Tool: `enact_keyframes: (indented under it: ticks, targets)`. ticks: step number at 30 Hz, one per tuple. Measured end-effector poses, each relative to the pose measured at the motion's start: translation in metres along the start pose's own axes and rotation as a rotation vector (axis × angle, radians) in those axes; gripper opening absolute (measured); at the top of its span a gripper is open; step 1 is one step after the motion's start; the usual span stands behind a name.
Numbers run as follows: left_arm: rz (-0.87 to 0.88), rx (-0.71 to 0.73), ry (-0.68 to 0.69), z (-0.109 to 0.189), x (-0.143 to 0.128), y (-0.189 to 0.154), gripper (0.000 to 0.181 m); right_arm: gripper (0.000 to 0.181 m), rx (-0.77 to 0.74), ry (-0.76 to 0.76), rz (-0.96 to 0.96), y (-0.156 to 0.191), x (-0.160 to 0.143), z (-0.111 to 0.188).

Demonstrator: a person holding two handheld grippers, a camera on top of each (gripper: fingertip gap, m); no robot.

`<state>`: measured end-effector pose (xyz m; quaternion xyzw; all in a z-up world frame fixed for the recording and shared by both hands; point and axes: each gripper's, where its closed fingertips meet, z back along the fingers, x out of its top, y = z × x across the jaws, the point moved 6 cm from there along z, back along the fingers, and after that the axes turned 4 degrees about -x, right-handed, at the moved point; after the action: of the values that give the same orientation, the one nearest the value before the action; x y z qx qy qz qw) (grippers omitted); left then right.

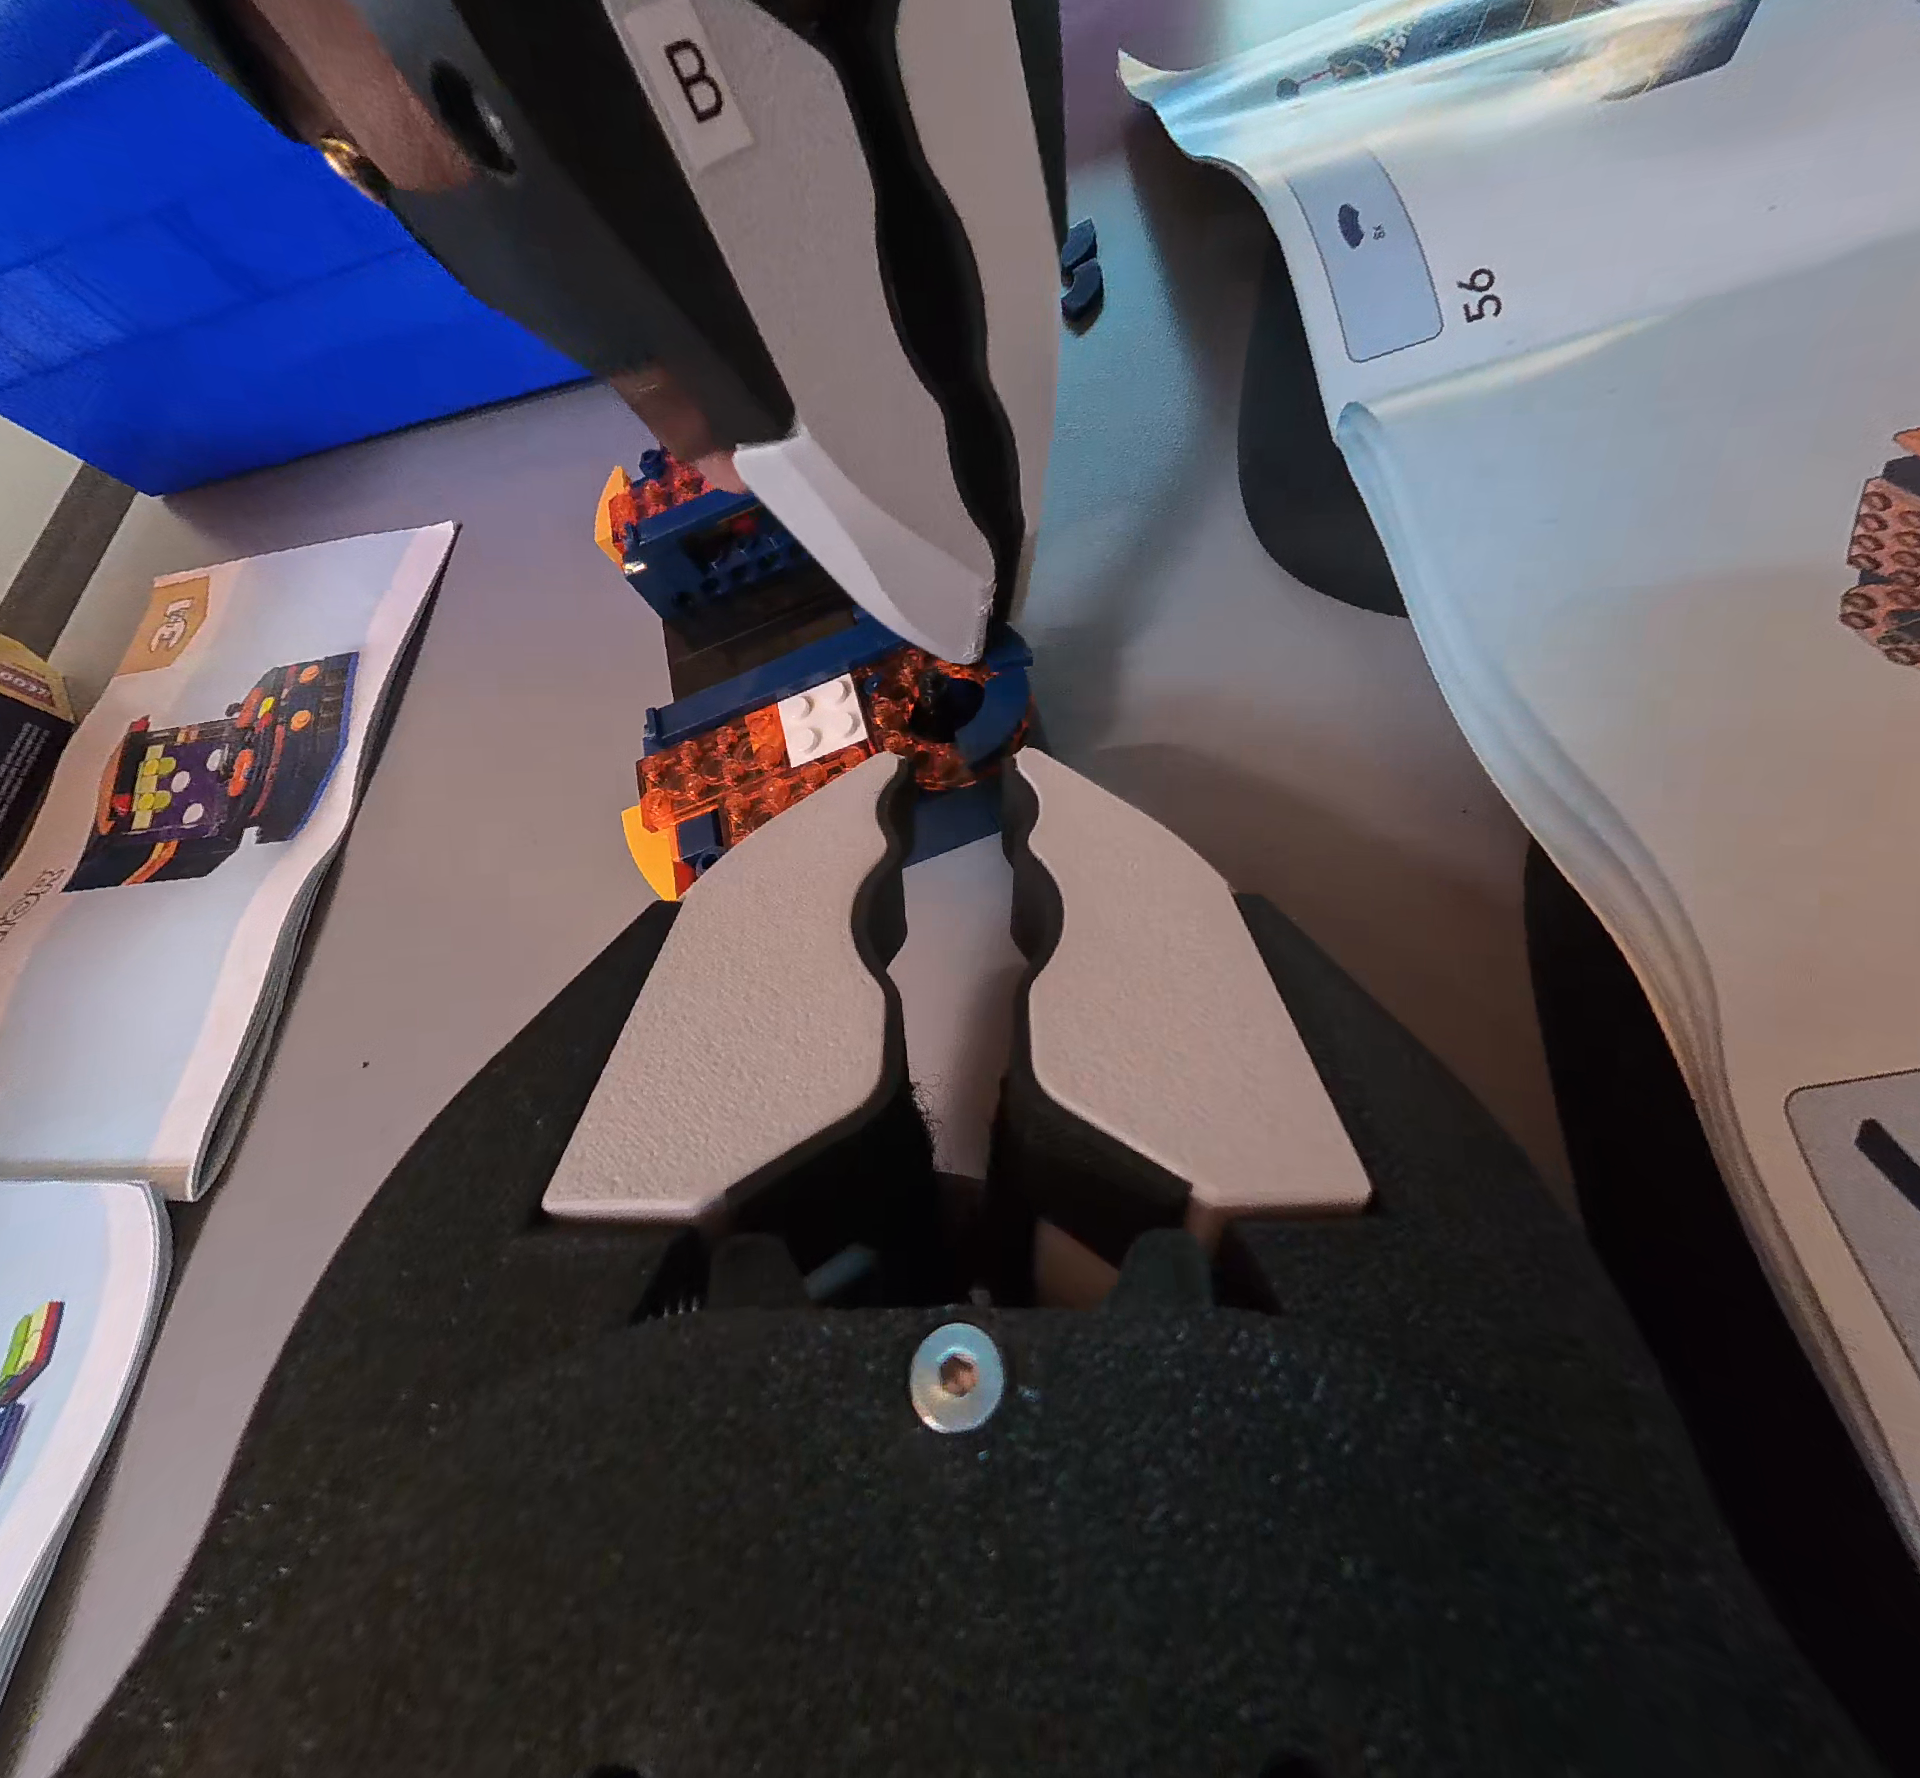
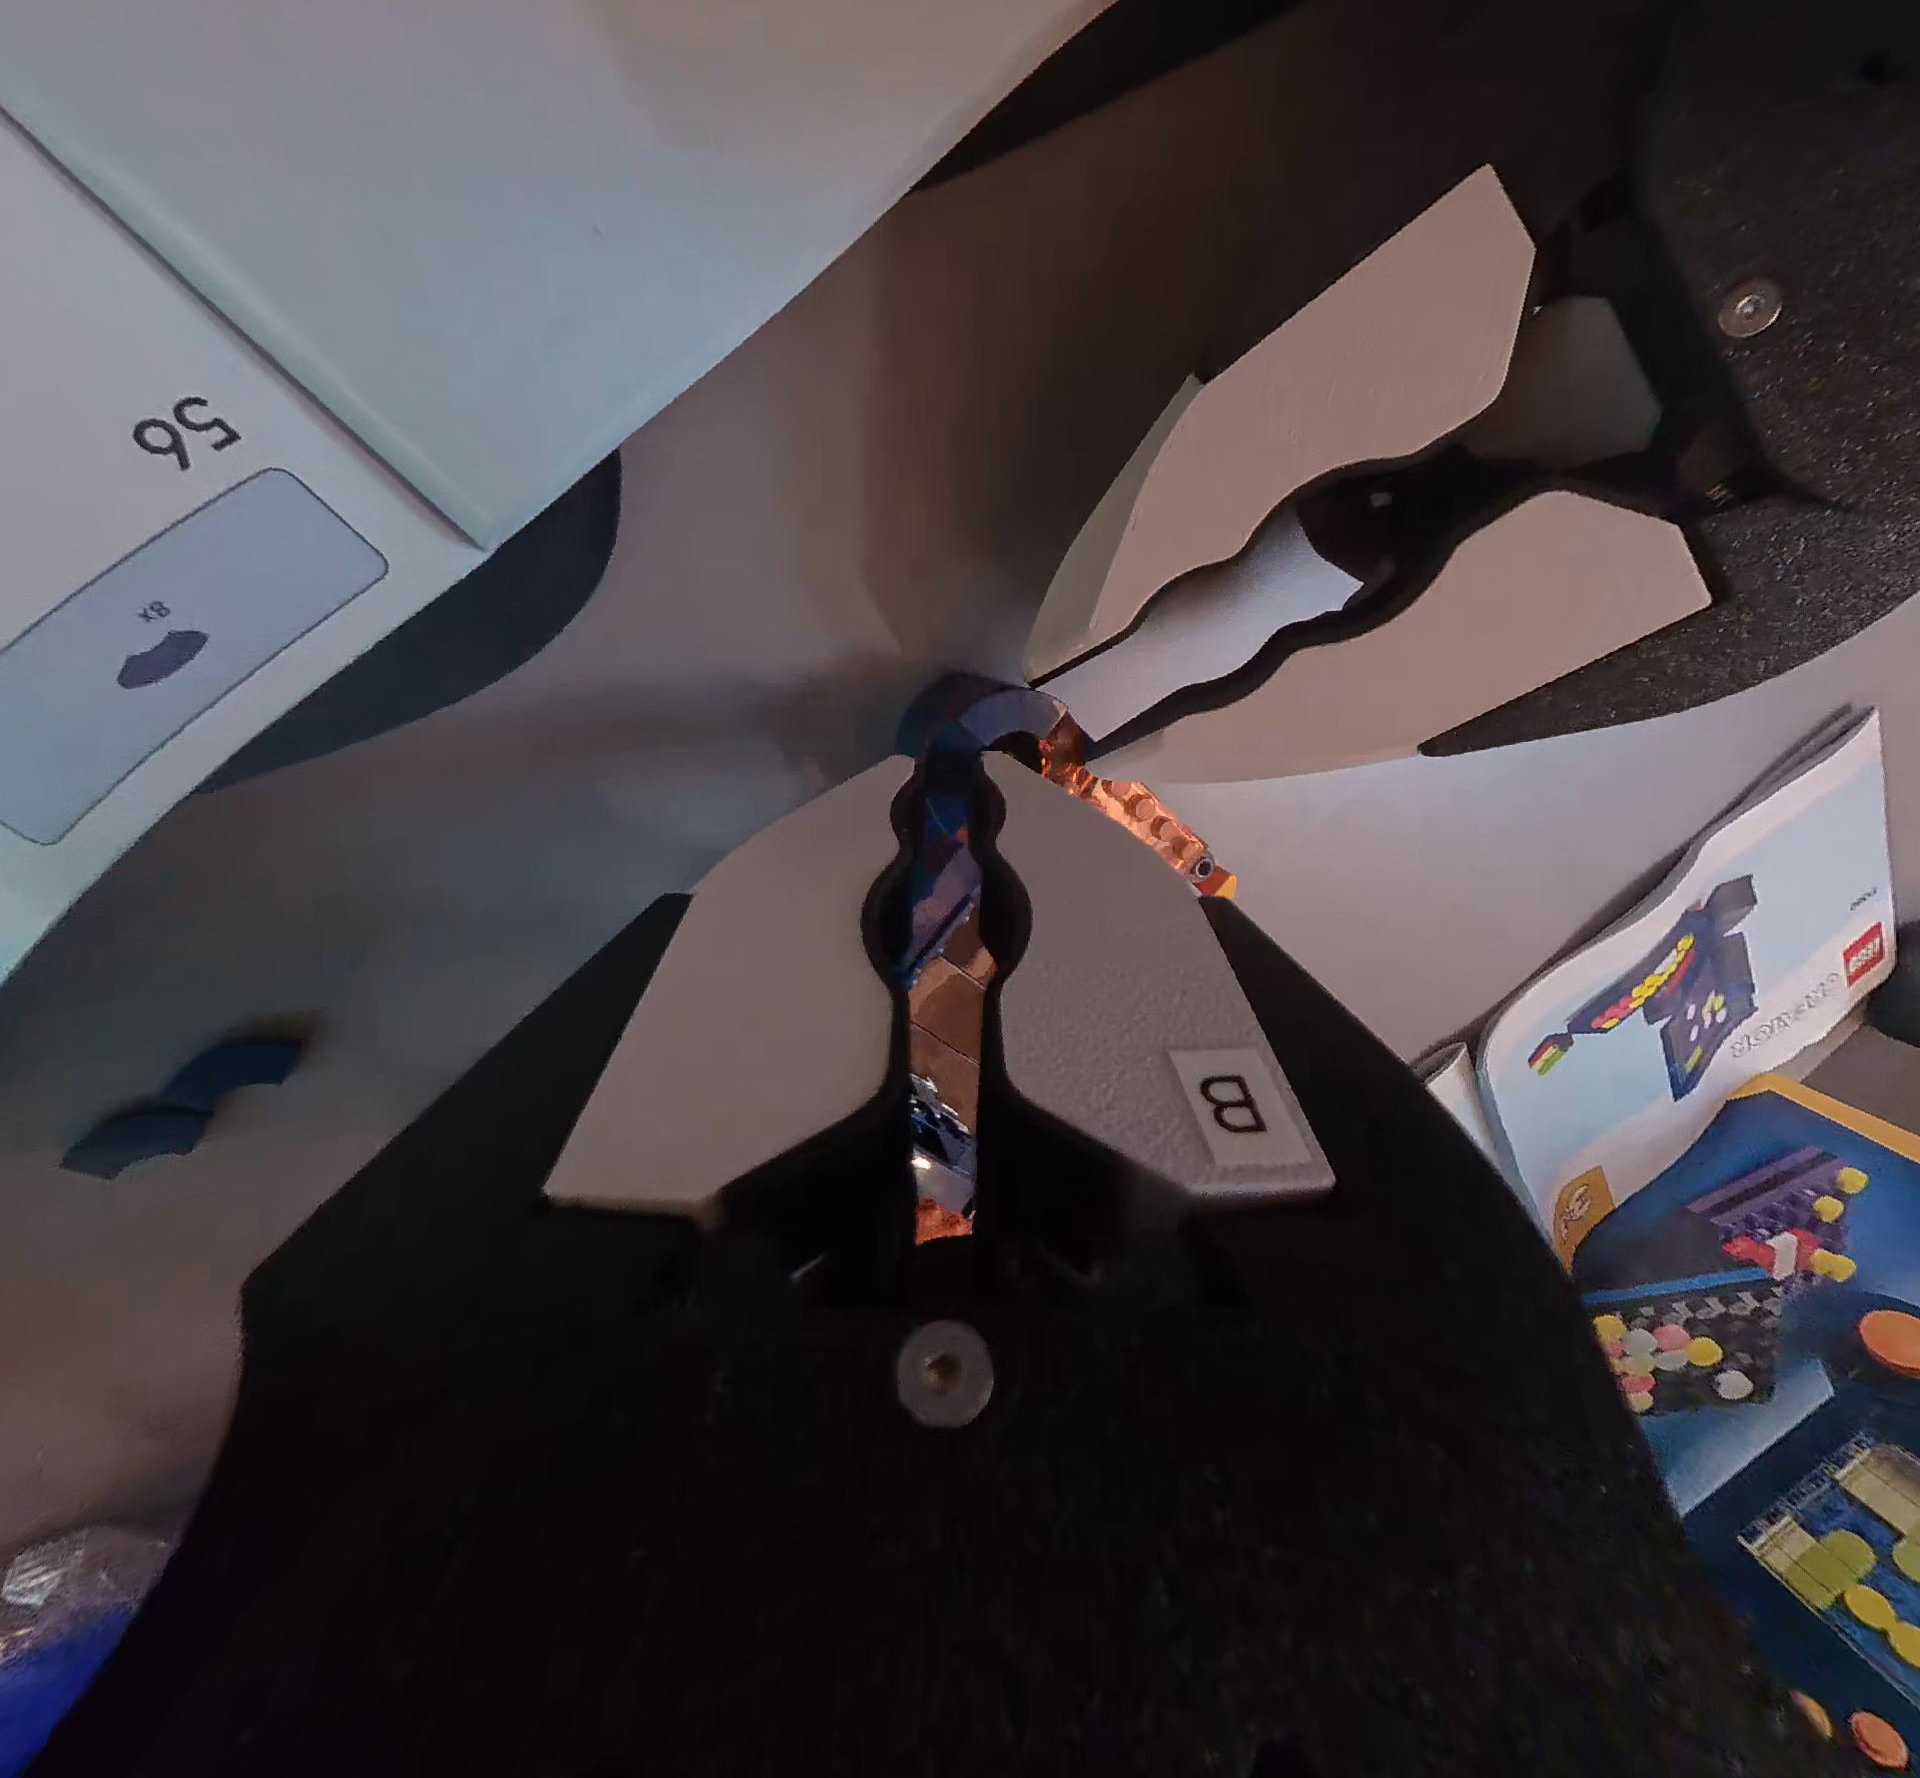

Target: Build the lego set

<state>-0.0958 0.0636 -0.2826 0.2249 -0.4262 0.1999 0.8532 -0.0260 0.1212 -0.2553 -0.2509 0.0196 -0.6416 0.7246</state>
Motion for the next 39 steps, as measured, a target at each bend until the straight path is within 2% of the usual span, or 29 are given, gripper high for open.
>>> enact_keyframes:
  ticks: [14, 27, 29, 30, 34, 35, 37, 39]
  targets:
    - [-0.004, -0.004, 0.003, 0.000, 0.000, -0.001, 0.016, 0.007, -0.110, 0.000, 0.002, 0.004, -0.001, 0.002]
    - [-0.007, -0.004, 0.004, 0.000, 0.000, -0.001, 0.016, 0.010, -0.123, -0.030, -0.034, 0.004, 0.000, 0.004]
    - [-0.007, -0.003, 0.004, 0.000, 0.000, -0.001, 0.016, 0.009, -0.103, -0.071, -0.175, 0.004, 0.001, 0.009]
    - [-0.007, -0.003, 0.004, 0.000, 0.000, -0.001, 0.016, 0.005, -0.112, -0.084, -0.306, 0.001, 0.000, 0.012]
    - [-0.007, -0.006, 0.002, 0.001, 0.000, -0.001, 0.018, 0.000, -0.198, -0.152, -0.955, 0.000, 0.005, 0.019]
    - [-0.007, -0.007, 0.002, 0.001, 0.000, -0.002, 0.021, 0.000, -0.236, -0.181, -1.048, 0.006, 0.006, 0.017]
    - [-0.007, -0.005, 0.001, 0.001, 0.001, -0.001, 0.024, 0.000, -0.407, -0.195, -1.169, 0.016, 0.000, 0.012]
    - [-0.006, -0.003, -0.001, 0.001, 0.001, -0.001, 0.025, 0.000, -0.519, -0.324, -1.234, 0.024, -0.001, 0.011]
